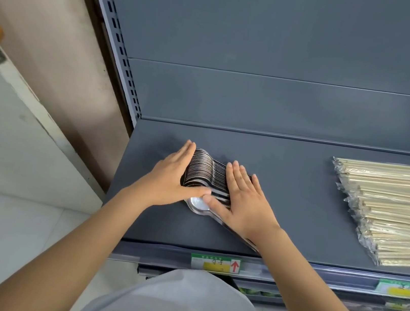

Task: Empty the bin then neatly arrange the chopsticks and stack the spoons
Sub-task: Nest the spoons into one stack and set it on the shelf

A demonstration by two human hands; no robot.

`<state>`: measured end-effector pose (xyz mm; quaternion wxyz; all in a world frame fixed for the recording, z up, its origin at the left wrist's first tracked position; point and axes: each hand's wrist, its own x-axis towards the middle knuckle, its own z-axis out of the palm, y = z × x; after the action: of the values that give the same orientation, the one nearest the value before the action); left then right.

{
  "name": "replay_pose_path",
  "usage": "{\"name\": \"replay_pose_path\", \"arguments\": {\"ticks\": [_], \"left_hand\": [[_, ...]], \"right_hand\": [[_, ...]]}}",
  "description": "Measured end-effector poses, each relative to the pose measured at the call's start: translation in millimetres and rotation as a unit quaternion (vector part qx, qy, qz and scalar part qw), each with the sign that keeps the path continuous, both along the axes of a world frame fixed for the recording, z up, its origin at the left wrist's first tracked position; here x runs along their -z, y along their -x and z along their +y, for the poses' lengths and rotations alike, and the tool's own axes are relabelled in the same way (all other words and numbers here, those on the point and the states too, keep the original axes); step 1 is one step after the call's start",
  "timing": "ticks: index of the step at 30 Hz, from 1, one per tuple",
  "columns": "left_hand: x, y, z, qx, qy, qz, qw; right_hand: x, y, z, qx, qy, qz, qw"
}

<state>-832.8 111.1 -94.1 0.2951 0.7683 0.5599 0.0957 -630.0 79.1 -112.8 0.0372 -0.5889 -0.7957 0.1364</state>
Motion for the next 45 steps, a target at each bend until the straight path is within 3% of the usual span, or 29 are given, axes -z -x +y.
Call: {"name": "replay_pose_path", "arguments": {"ticks": [3, 8, 13, 27, 32, 41, 45], "left_hand": [[3.4, 3.7, 0.7, 0.042, -0.010, 0.065, 0.997], [14.9, 7.1, -2.2, 0.061, -0.056, 0.081, 0.993], [22.3, 9.2, -11.7, 0.057, -0.128, 0.088, 0.986], [26.3, 10.2, -19.9, 0.047, -0.186, 0.138, 0.972], [30.1, 5.4, -23.6, 0.085, -0.228, 0.141, 0.960], [39.2, -0.7, -34.7, 0.040, -0.198, 0.115, 0.973], [31.3, -3.8, -36.3, 0.002, -0.146, -0.008, 0.989]], "right_hand": [[-8.2, -1.3, -4.3, -0.031, 0.031, -0.030, 0.999], [1.0, -9.4, 6.5, -0.063, -0.007, -0.077, 0.995], [4.4, -8.9, 12.6, -0.061, -0.039, -0.070, 0.995], [8.5, -7.1, -1.8, -0.070, -0.046, -0.050, 0.995], [16.8, -9.1, -3.1, -0.081, -0.060, -0.060, 0.993], [15.8, -14.3, -4.8, -0.106, -0.061, -0.051, 0.991], [10.5, -13.9, -3.5, -0.095, -0.068, -0.023, 0.993]]}}
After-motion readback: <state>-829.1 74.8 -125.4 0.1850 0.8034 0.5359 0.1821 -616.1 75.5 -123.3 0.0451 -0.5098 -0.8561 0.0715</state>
